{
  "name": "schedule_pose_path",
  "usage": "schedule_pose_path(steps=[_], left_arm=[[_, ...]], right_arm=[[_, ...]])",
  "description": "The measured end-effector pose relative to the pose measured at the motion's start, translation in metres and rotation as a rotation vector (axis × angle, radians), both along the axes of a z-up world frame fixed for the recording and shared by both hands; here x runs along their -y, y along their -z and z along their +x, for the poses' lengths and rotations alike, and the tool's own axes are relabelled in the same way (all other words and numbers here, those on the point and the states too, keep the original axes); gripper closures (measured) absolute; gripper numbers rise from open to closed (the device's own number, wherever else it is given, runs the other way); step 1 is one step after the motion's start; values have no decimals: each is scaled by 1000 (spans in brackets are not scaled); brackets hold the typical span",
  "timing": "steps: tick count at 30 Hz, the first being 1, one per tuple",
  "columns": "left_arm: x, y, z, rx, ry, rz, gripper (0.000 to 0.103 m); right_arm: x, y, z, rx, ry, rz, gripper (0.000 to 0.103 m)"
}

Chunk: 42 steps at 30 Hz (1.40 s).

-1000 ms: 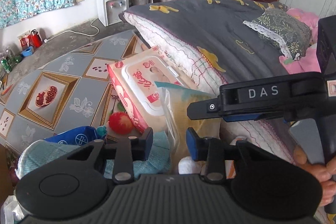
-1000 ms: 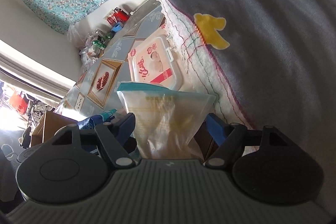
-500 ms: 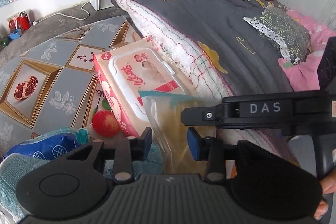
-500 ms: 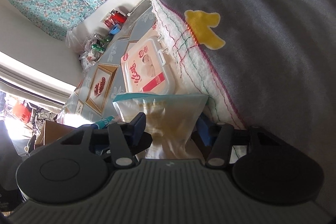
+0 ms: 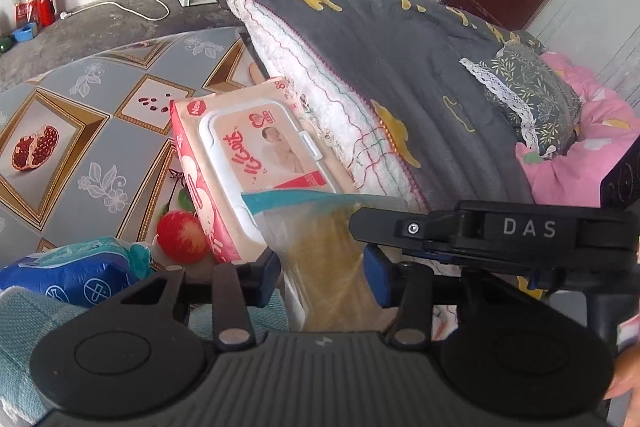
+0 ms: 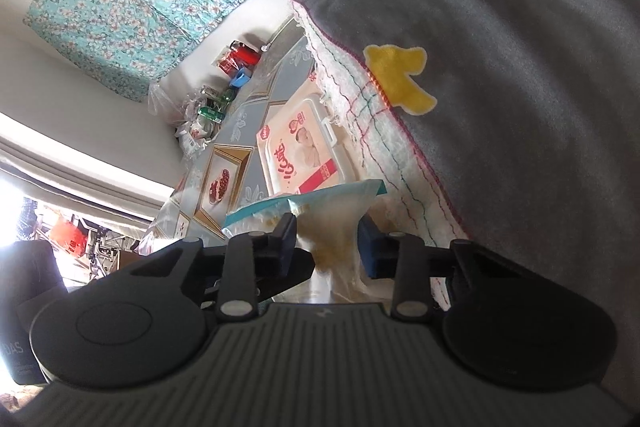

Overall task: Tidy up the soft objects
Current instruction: 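Carry the zip bag with the left tool over the cardboard box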

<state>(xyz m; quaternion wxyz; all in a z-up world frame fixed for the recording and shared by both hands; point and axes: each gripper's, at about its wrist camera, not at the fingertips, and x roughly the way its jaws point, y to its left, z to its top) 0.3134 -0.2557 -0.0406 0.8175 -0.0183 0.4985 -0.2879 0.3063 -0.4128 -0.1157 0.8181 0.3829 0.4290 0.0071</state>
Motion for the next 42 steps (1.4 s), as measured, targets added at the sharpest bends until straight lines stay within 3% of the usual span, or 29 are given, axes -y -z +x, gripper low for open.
schedule_pose_path(steps=[8,15,24,32,38,42], left_arm=[[-14,-54,-26,131,-16,-36,61],[-55,-117,-63,276,-44,-66,61],[-159,-172,-104,397,-192,0,61],[-277,-182,-117,372,-384,103,61],[-362,-160,-104,275,-504,178,61],[-406,-132,-82,177,-548,218,61]], right_arm=[[-14,-63,-16,116,-21,-62,73],[-50,-136,-40,242,-63,-96,73],[-158,-194,-41,343,-234,-17,73],[-299,-202,-12,310,-436,65,72],[-403,-172,22,182,-552,123,72],[-454,-136,42,71,-578,151,72]])
